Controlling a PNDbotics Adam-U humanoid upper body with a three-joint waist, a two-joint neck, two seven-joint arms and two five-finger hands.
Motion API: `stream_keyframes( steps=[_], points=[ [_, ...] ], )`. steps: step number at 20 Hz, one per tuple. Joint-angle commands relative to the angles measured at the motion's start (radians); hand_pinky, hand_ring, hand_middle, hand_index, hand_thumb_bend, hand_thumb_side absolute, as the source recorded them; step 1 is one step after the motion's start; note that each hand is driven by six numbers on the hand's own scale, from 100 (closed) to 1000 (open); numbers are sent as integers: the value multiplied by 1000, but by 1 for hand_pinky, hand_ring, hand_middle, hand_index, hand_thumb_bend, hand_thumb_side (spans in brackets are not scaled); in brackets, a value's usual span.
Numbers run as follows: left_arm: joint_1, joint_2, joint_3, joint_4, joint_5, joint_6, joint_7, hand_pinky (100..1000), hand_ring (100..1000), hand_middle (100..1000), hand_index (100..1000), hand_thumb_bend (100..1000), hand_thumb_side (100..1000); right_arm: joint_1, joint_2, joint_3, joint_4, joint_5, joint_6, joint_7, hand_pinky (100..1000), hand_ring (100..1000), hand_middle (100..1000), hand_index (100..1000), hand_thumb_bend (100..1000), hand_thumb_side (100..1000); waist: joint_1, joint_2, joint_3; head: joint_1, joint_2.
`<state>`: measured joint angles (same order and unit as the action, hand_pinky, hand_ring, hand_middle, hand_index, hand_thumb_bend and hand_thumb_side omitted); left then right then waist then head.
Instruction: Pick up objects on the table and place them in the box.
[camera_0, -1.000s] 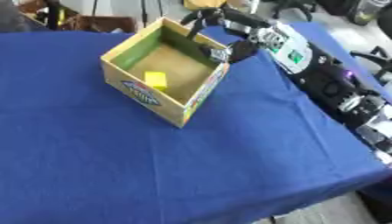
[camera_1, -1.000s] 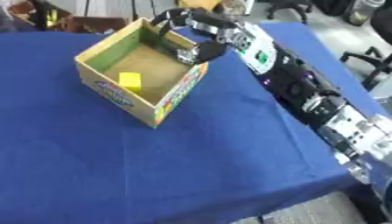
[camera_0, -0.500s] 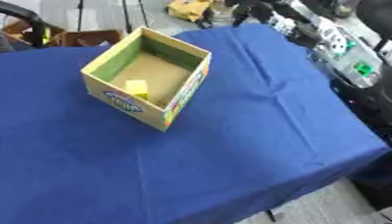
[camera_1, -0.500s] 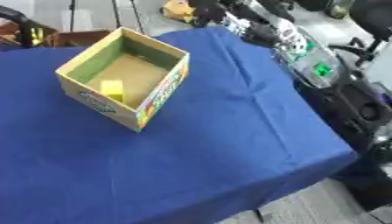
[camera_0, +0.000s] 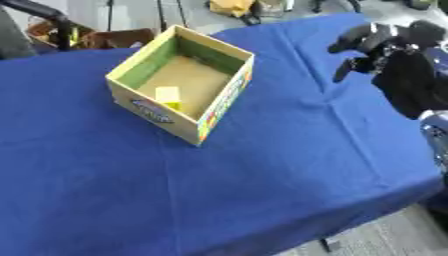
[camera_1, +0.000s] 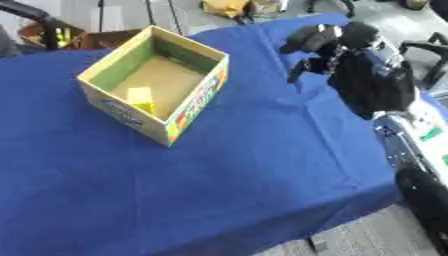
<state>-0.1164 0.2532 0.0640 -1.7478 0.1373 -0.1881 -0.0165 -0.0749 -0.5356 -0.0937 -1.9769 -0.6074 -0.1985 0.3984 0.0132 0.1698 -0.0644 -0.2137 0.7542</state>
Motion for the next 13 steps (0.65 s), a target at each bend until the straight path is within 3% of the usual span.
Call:
stream_keyframes(
  steps=[1,13],
  points=[
    [-7,6,5,-15,-5,0,6,565,758,558,633,285,901,7,39,-18,-23,1,14,4,517,757,685,660,100,842,2,-6,1,21,5],
    [12,-22,-5,-25,-14,10,2,560,756,559,621,286,915,31,130,-21,-23,44,52,-12,501,741,646,649,100,919,14,1,16,84,7]
  ],
)
